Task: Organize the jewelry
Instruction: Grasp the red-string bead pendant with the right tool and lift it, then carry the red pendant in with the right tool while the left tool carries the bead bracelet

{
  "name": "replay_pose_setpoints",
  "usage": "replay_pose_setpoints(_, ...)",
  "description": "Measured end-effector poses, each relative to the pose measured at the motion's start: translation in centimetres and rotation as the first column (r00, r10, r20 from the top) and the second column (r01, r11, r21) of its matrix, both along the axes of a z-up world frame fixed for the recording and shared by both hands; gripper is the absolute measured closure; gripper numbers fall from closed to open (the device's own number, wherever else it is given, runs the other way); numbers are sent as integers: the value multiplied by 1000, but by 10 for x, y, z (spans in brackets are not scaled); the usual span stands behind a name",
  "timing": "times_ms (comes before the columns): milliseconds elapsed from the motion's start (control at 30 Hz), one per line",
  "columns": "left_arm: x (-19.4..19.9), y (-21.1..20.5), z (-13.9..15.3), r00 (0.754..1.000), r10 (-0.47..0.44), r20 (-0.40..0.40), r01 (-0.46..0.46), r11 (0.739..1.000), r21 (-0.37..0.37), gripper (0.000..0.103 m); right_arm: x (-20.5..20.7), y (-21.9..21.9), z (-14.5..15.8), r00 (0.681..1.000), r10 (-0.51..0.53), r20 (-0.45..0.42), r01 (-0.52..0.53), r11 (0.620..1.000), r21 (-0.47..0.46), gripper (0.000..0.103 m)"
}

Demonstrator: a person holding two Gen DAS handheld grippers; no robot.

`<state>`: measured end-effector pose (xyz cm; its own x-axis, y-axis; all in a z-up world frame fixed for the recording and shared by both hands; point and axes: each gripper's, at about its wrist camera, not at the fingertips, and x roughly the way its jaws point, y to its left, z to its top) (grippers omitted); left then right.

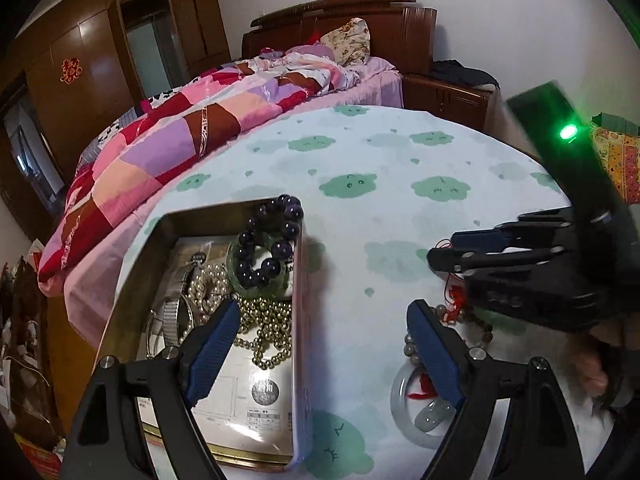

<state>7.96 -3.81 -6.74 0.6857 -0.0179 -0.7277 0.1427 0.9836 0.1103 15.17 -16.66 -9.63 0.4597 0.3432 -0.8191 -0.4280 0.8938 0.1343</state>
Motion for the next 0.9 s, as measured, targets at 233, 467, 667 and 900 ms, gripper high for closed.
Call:
replay_pose_setpoints(233,-2,-7,3,999,-52,8,52,998,-26,18,-14,-25,19,996,-52,66,50,998,33,101)
replay_pose_setpoints(467,12,-30,-12,987,-140,-83,134,988,-77,42,-34,-63,83,976,-107,191,76,984,162,101)
replay_pose_setpoints(667,25,-42,-31,978,-139,-156,132,990,-51,47,-38,-68,114,960,-117,254,63,975,212,101)
replay_pose_setpoints(900,13,-59,-24,976,-181,-120,192,978,83,47,-39,-77,120,956,-130,264,64,967,247,101)
